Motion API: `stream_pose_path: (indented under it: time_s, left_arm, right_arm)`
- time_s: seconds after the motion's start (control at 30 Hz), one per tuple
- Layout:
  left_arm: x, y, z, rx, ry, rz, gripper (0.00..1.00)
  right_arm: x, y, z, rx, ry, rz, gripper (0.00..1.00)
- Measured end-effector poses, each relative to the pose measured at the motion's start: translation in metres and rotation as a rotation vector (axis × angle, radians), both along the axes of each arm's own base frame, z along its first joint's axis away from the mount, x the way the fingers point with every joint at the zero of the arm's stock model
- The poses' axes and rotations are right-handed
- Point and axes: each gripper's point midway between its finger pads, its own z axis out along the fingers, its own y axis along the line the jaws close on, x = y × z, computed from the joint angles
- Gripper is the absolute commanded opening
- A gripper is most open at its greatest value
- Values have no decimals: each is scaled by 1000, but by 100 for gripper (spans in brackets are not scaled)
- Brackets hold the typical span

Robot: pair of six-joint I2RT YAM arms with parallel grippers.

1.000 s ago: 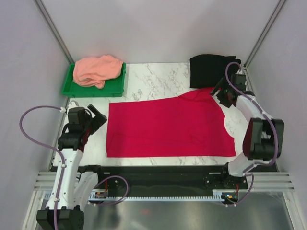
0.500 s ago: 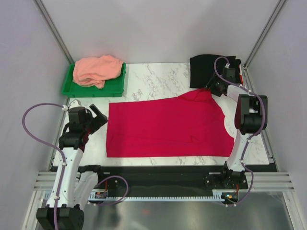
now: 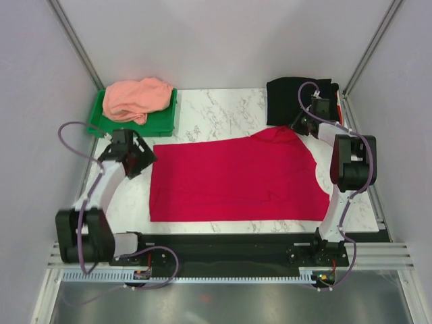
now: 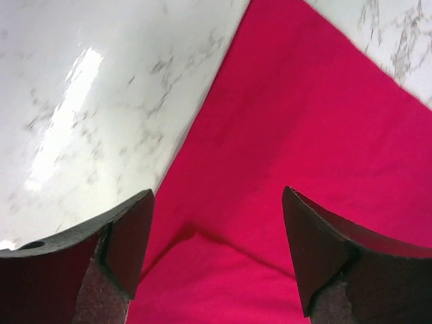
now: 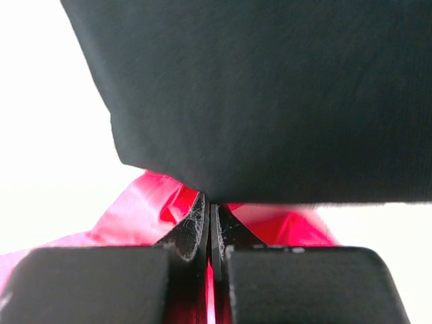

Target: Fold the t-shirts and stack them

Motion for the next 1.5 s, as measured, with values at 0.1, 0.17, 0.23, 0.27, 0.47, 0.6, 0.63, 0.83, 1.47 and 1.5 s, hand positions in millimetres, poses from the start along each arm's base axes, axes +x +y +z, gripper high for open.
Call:
stream_pose_path:
  time_s: [0.1, 0.17, 0.23, 0.27, 0.47, 0.6, 0.63, 0.83, 1.47, 1.5]
  left_arm:
    - [42, -1, -14, -9, 50, -13, 78]
    - [65, 0, -17, -5, 49, -17, 77]
    - [88, 4, -21, 10, 47, -17, 77]
    - [97, 6, -24, 21, 44, -13, 77]
    - [134, 14, -51, 60, 79, -9, 71]
    - [135, 15, -71, 63, 121, -12, 70]
    - [134, 15, -74, 63, 129, -12, 70]
    - [129, 16, -79, 74, 134, -7, 70]
    - [123, 12, -60, 74, 89, -13, 70]
    - [123, 12, -60, 73, 90, -13, 70]
  right_arm:
    - [-11, 4, 14, -7, -24, 27, 0]
    - [-17, 7, 29, -17, -51, 45, 0]
    - [-25, 9, 47, -35, -91, 65, 0]
    - [-30, 11, 54, -41, -105, 74, 0]
    - [-55, 22, 64, -27, -121, 121, 11]
    - [-62, 26, 54, -12, -91, 131, 42]
    - [-62, 27, 52, -8, -85, 135, 49]
    - [-70, 27, 27, -8, -22, 132, 74]
    - [23, -36, -15, -2, 7, 5, 76]
    - [34, -38, -14, 0, -4, 7, 76]
